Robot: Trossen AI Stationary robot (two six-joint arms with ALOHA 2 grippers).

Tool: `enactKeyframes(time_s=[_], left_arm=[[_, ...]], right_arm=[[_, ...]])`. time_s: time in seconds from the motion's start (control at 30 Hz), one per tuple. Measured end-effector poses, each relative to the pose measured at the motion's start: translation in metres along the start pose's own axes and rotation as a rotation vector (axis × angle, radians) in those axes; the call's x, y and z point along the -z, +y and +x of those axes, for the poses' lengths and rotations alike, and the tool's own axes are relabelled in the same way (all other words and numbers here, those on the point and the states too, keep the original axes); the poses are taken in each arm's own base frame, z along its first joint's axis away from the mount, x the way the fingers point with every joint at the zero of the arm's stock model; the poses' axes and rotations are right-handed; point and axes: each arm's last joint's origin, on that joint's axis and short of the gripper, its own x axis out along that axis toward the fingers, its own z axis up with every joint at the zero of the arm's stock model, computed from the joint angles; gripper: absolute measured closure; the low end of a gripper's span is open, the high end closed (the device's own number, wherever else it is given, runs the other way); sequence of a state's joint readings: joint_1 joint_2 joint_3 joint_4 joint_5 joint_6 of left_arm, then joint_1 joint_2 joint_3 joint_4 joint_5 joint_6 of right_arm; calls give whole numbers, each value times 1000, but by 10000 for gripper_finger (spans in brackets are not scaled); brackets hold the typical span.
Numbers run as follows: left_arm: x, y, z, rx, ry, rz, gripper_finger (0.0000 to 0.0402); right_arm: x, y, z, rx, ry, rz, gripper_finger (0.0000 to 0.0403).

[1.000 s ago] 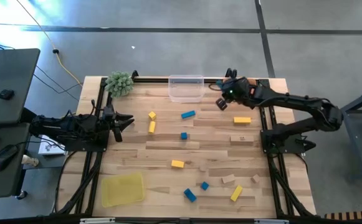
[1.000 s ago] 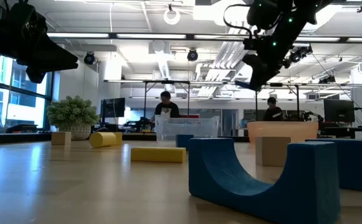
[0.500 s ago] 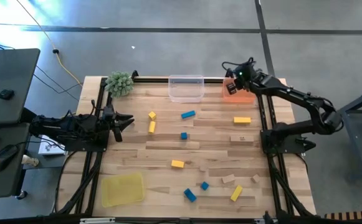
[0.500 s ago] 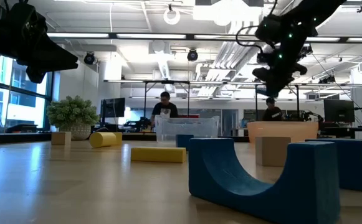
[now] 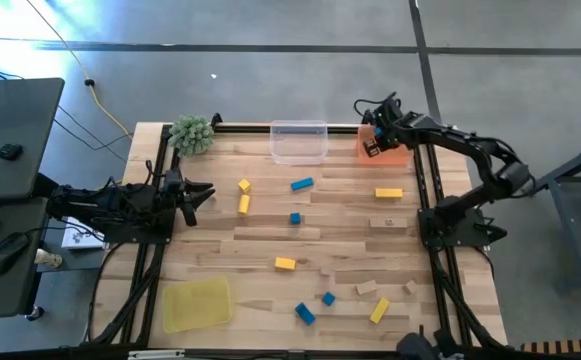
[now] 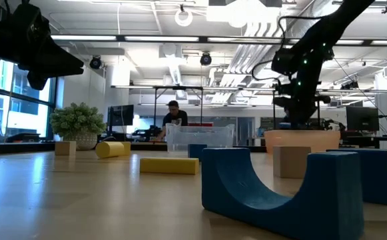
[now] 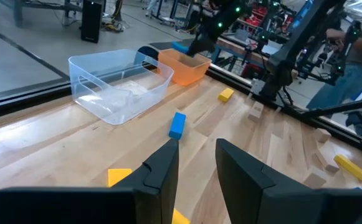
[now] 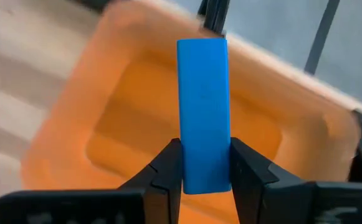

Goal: Sort & place blocks by color
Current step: Put the blue block into the orange bin

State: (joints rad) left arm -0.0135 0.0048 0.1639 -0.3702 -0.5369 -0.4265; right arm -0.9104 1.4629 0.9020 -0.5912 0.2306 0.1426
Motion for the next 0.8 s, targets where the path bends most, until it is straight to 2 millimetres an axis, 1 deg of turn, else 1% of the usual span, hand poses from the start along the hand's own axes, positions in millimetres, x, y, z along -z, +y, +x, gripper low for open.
enactKeyframes(time_s=[0.2,0.37,0.53,0.8], left_arm=[[0,0,0,-2,0,-72,307],[0,0,0,-2,-1,-136,307],[-1,-1,0,6,-14,-216,307],[-5,-2,0,26,-47,-239,307]], right_arm=[[7,2,13,4,111,-56,321],[9,3,19,8,139,-43,321],[14,1,29,14,216,-18,320],[14,1,30,15,219,-14,320]])
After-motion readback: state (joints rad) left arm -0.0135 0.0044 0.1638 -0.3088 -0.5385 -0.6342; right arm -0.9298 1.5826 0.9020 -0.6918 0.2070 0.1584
